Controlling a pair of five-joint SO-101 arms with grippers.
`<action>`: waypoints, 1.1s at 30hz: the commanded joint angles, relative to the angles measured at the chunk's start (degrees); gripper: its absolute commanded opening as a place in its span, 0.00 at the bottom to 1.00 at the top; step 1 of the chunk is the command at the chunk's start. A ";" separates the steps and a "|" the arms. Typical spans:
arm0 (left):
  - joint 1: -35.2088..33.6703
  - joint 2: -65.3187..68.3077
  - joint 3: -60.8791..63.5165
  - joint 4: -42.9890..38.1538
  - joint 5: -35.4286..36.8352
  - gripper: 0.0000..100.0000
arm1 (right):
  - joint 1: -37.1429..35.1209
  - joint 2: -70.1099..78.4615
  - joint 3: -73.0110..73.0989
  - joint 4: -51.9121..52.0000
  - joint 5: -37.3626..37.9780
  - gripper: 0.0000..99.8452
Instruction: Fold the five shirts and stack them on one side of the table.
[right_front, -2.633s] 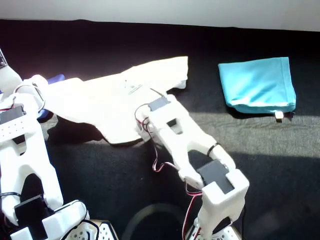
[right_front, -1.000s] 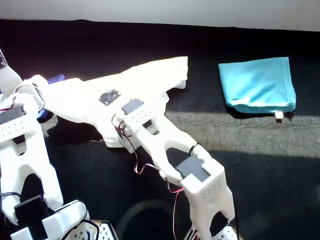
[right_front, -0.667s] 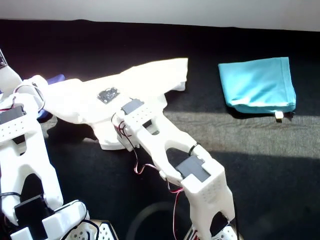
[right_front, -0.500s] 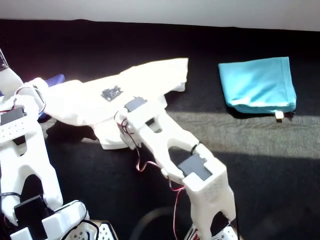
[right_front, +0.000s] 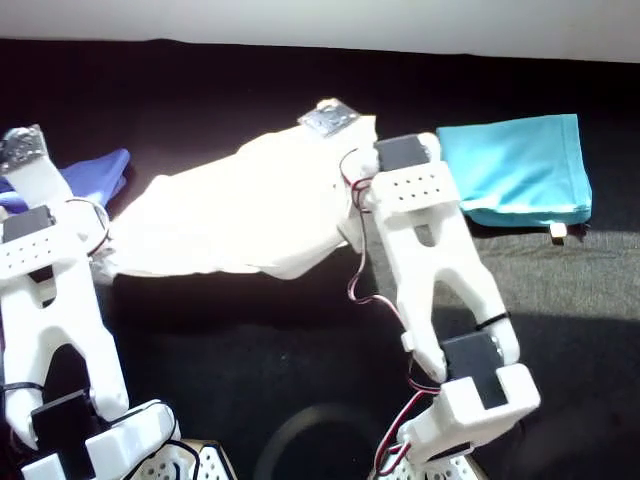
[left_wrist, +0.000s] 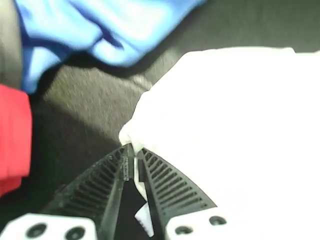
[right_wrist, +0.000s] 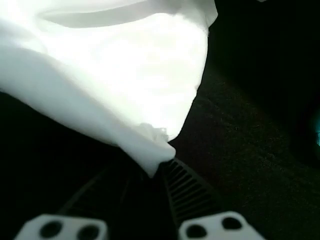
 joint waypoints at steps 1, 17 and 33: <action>3.30 -1.10 -4.53 13.10 -5.63 0.07 | 5.85 -6.11 -2.59 2.51 4.48 0.01; 12.88 -0.57 -20.35 38.15 -24.62 0.18 | 16.40 -7.25 -1.98 3.82 8.62 0.01; 18.59 -0.57 11.74 1.93 -24.88 0.18 | 16.13 -7.25 -1.98 4.00 8.62 0.01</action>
